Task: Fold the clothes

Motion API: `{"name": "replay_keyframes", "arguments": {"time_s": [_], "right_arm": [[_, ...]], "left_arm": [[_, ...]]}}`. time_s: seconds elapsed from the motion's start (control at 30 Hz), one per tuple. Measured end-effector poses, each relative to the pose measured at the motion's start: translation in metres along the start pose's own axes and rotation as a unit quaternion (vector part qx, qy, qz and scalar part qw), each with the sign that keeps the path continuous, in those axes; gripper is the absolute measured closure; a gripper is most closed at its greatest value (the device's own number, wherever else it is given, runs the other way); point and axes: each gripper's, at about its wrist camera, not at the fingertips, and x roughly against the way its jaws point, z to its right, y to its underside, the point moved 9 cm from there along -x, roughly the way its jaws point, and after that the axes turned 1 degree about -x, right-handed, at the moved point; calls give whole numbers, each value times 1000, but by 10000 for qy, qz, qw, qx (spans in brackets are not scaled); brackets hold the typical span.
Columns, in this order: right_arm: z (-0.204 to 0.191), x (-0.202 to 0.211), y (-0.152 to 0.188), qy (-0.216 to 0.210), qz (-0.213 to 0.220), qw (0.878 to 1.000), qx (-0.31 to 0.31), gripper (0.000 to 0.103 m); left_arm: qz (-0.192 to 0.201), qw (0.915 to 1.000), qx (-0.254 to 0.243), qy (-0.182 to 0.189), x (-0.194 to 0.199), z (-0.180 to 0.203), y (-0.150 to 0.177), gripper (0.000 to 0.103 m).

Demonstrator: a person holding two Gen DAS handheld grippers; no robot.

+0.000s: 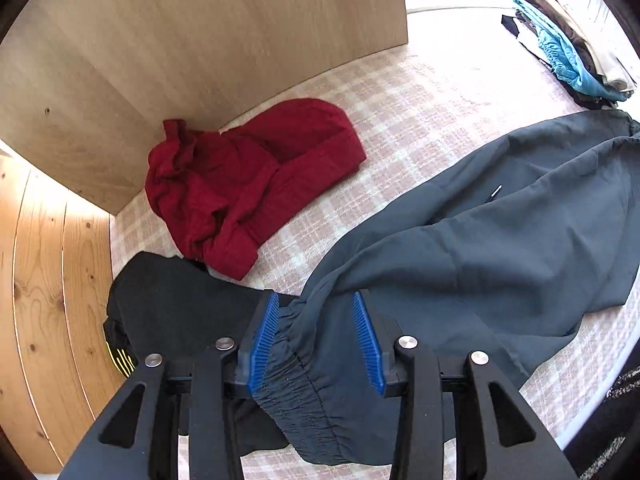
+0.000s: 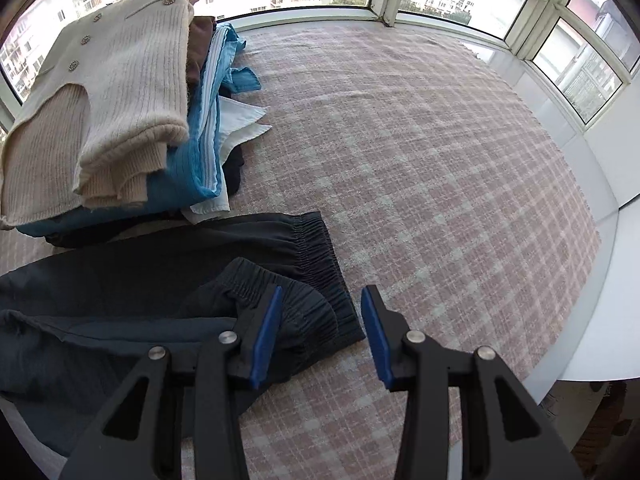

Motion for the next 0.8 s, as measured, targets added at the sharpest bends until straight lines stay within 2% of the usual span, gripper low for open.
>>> {"name": "replay_keyframes", "arguments": {"time_s": [0.03,0.07,0.13,0.2,0.23,0.33,0.53,0.67,0.8], "right_arm": [[3,4,-7,-203,151,9994,-218,63],[4,7,-14,-631,190,9963,-559,62],[-2,0,-20,-1608,-156,9796,-1199,62],[-9,0,-19,-1442,-334,9849,-897,62],[-11,1,-14,-1012,-368,9929,-503,62],[-8,4,3,-664,-429,9965,-281,62],[-11,-17,9,-836,-486,9951,196,59],[-13,-35,14,-1045,-707,9920,81,59],[-22,-43,19,-1053,-839,9907,186,59]], "left_arm": [[62,9999,-82,20,6,7,-8,63],[125,9998,-164,40,11,14,-15,63],[184,9994,-278,69,14,29,-29,63],[209,9988,-337,277,14,47,-38,63],[211,9984,-398,351,13,57,-40,63],[178,9964,-707,432,10,82,-43,63],[66,9889,-1253,797,0,122,-34,63],[39,9787,-1802,980,-3,148,-30,60],[-174,9714,-2203,871,-25,160,-37,59]]}}
